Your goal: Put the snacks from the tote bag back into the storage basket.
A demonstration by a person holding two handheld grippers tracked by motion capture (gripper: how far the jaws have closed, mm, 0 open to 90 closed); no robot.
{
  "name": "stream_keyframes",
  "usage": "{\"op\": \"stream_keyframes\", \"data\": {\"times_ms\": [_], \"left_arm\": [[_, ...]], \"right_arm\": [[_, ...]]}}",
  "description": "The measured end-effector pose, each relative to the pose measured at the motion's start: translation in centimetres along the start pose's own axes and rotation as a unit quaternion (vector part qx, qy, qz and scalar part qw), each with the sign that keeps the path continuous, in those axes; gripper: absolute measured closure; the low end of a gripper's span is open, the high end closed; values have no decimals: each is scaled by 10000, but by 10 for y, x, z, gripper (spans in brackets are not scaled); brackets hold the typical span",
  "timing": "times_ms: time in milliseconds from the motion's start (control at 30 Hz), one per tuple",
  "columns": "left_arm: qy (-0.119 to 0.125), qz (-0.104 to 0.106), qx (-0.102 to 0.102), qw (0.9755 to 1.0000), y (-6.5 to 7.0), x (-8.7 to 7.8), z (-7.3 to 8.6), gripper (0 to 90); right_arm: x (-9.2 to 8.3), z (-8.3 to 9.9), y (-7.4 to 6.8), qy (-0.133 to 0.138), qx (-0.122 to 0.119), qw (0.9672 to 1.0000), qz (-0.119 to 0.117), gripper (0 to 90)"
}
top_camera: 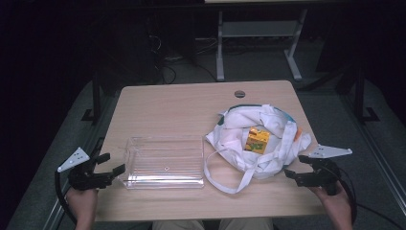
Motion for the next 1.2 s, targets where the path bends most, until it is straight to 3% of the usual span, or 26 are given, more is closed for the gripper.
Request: {"op": "stream_keyframes", "data": {"times_ms": [667,1067,1200], "left_arm": [[16,18,6,10000,2,1,-1,127],[29,-8,-3,10000,0,-1,-1,127],[32,-11,-4,10000,0,-1,-1,127]], "right_arm": [[1,-3,-4,-51,-167,9998,14,188],[-3,-20,-3,41,-124,9999,16,159],[-4,-26,-2,8,-210,9998,21,143]]}}
Point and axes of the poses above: each handheld gripper's, and its own axes: x roughly forward along the jaws, z roughly out of its underside, y roughly to its right, the point moved 10 cm from there along x, roughly forward along the jaws, and after that the axes turned 12 degrees about y, right-handed, at the moved point
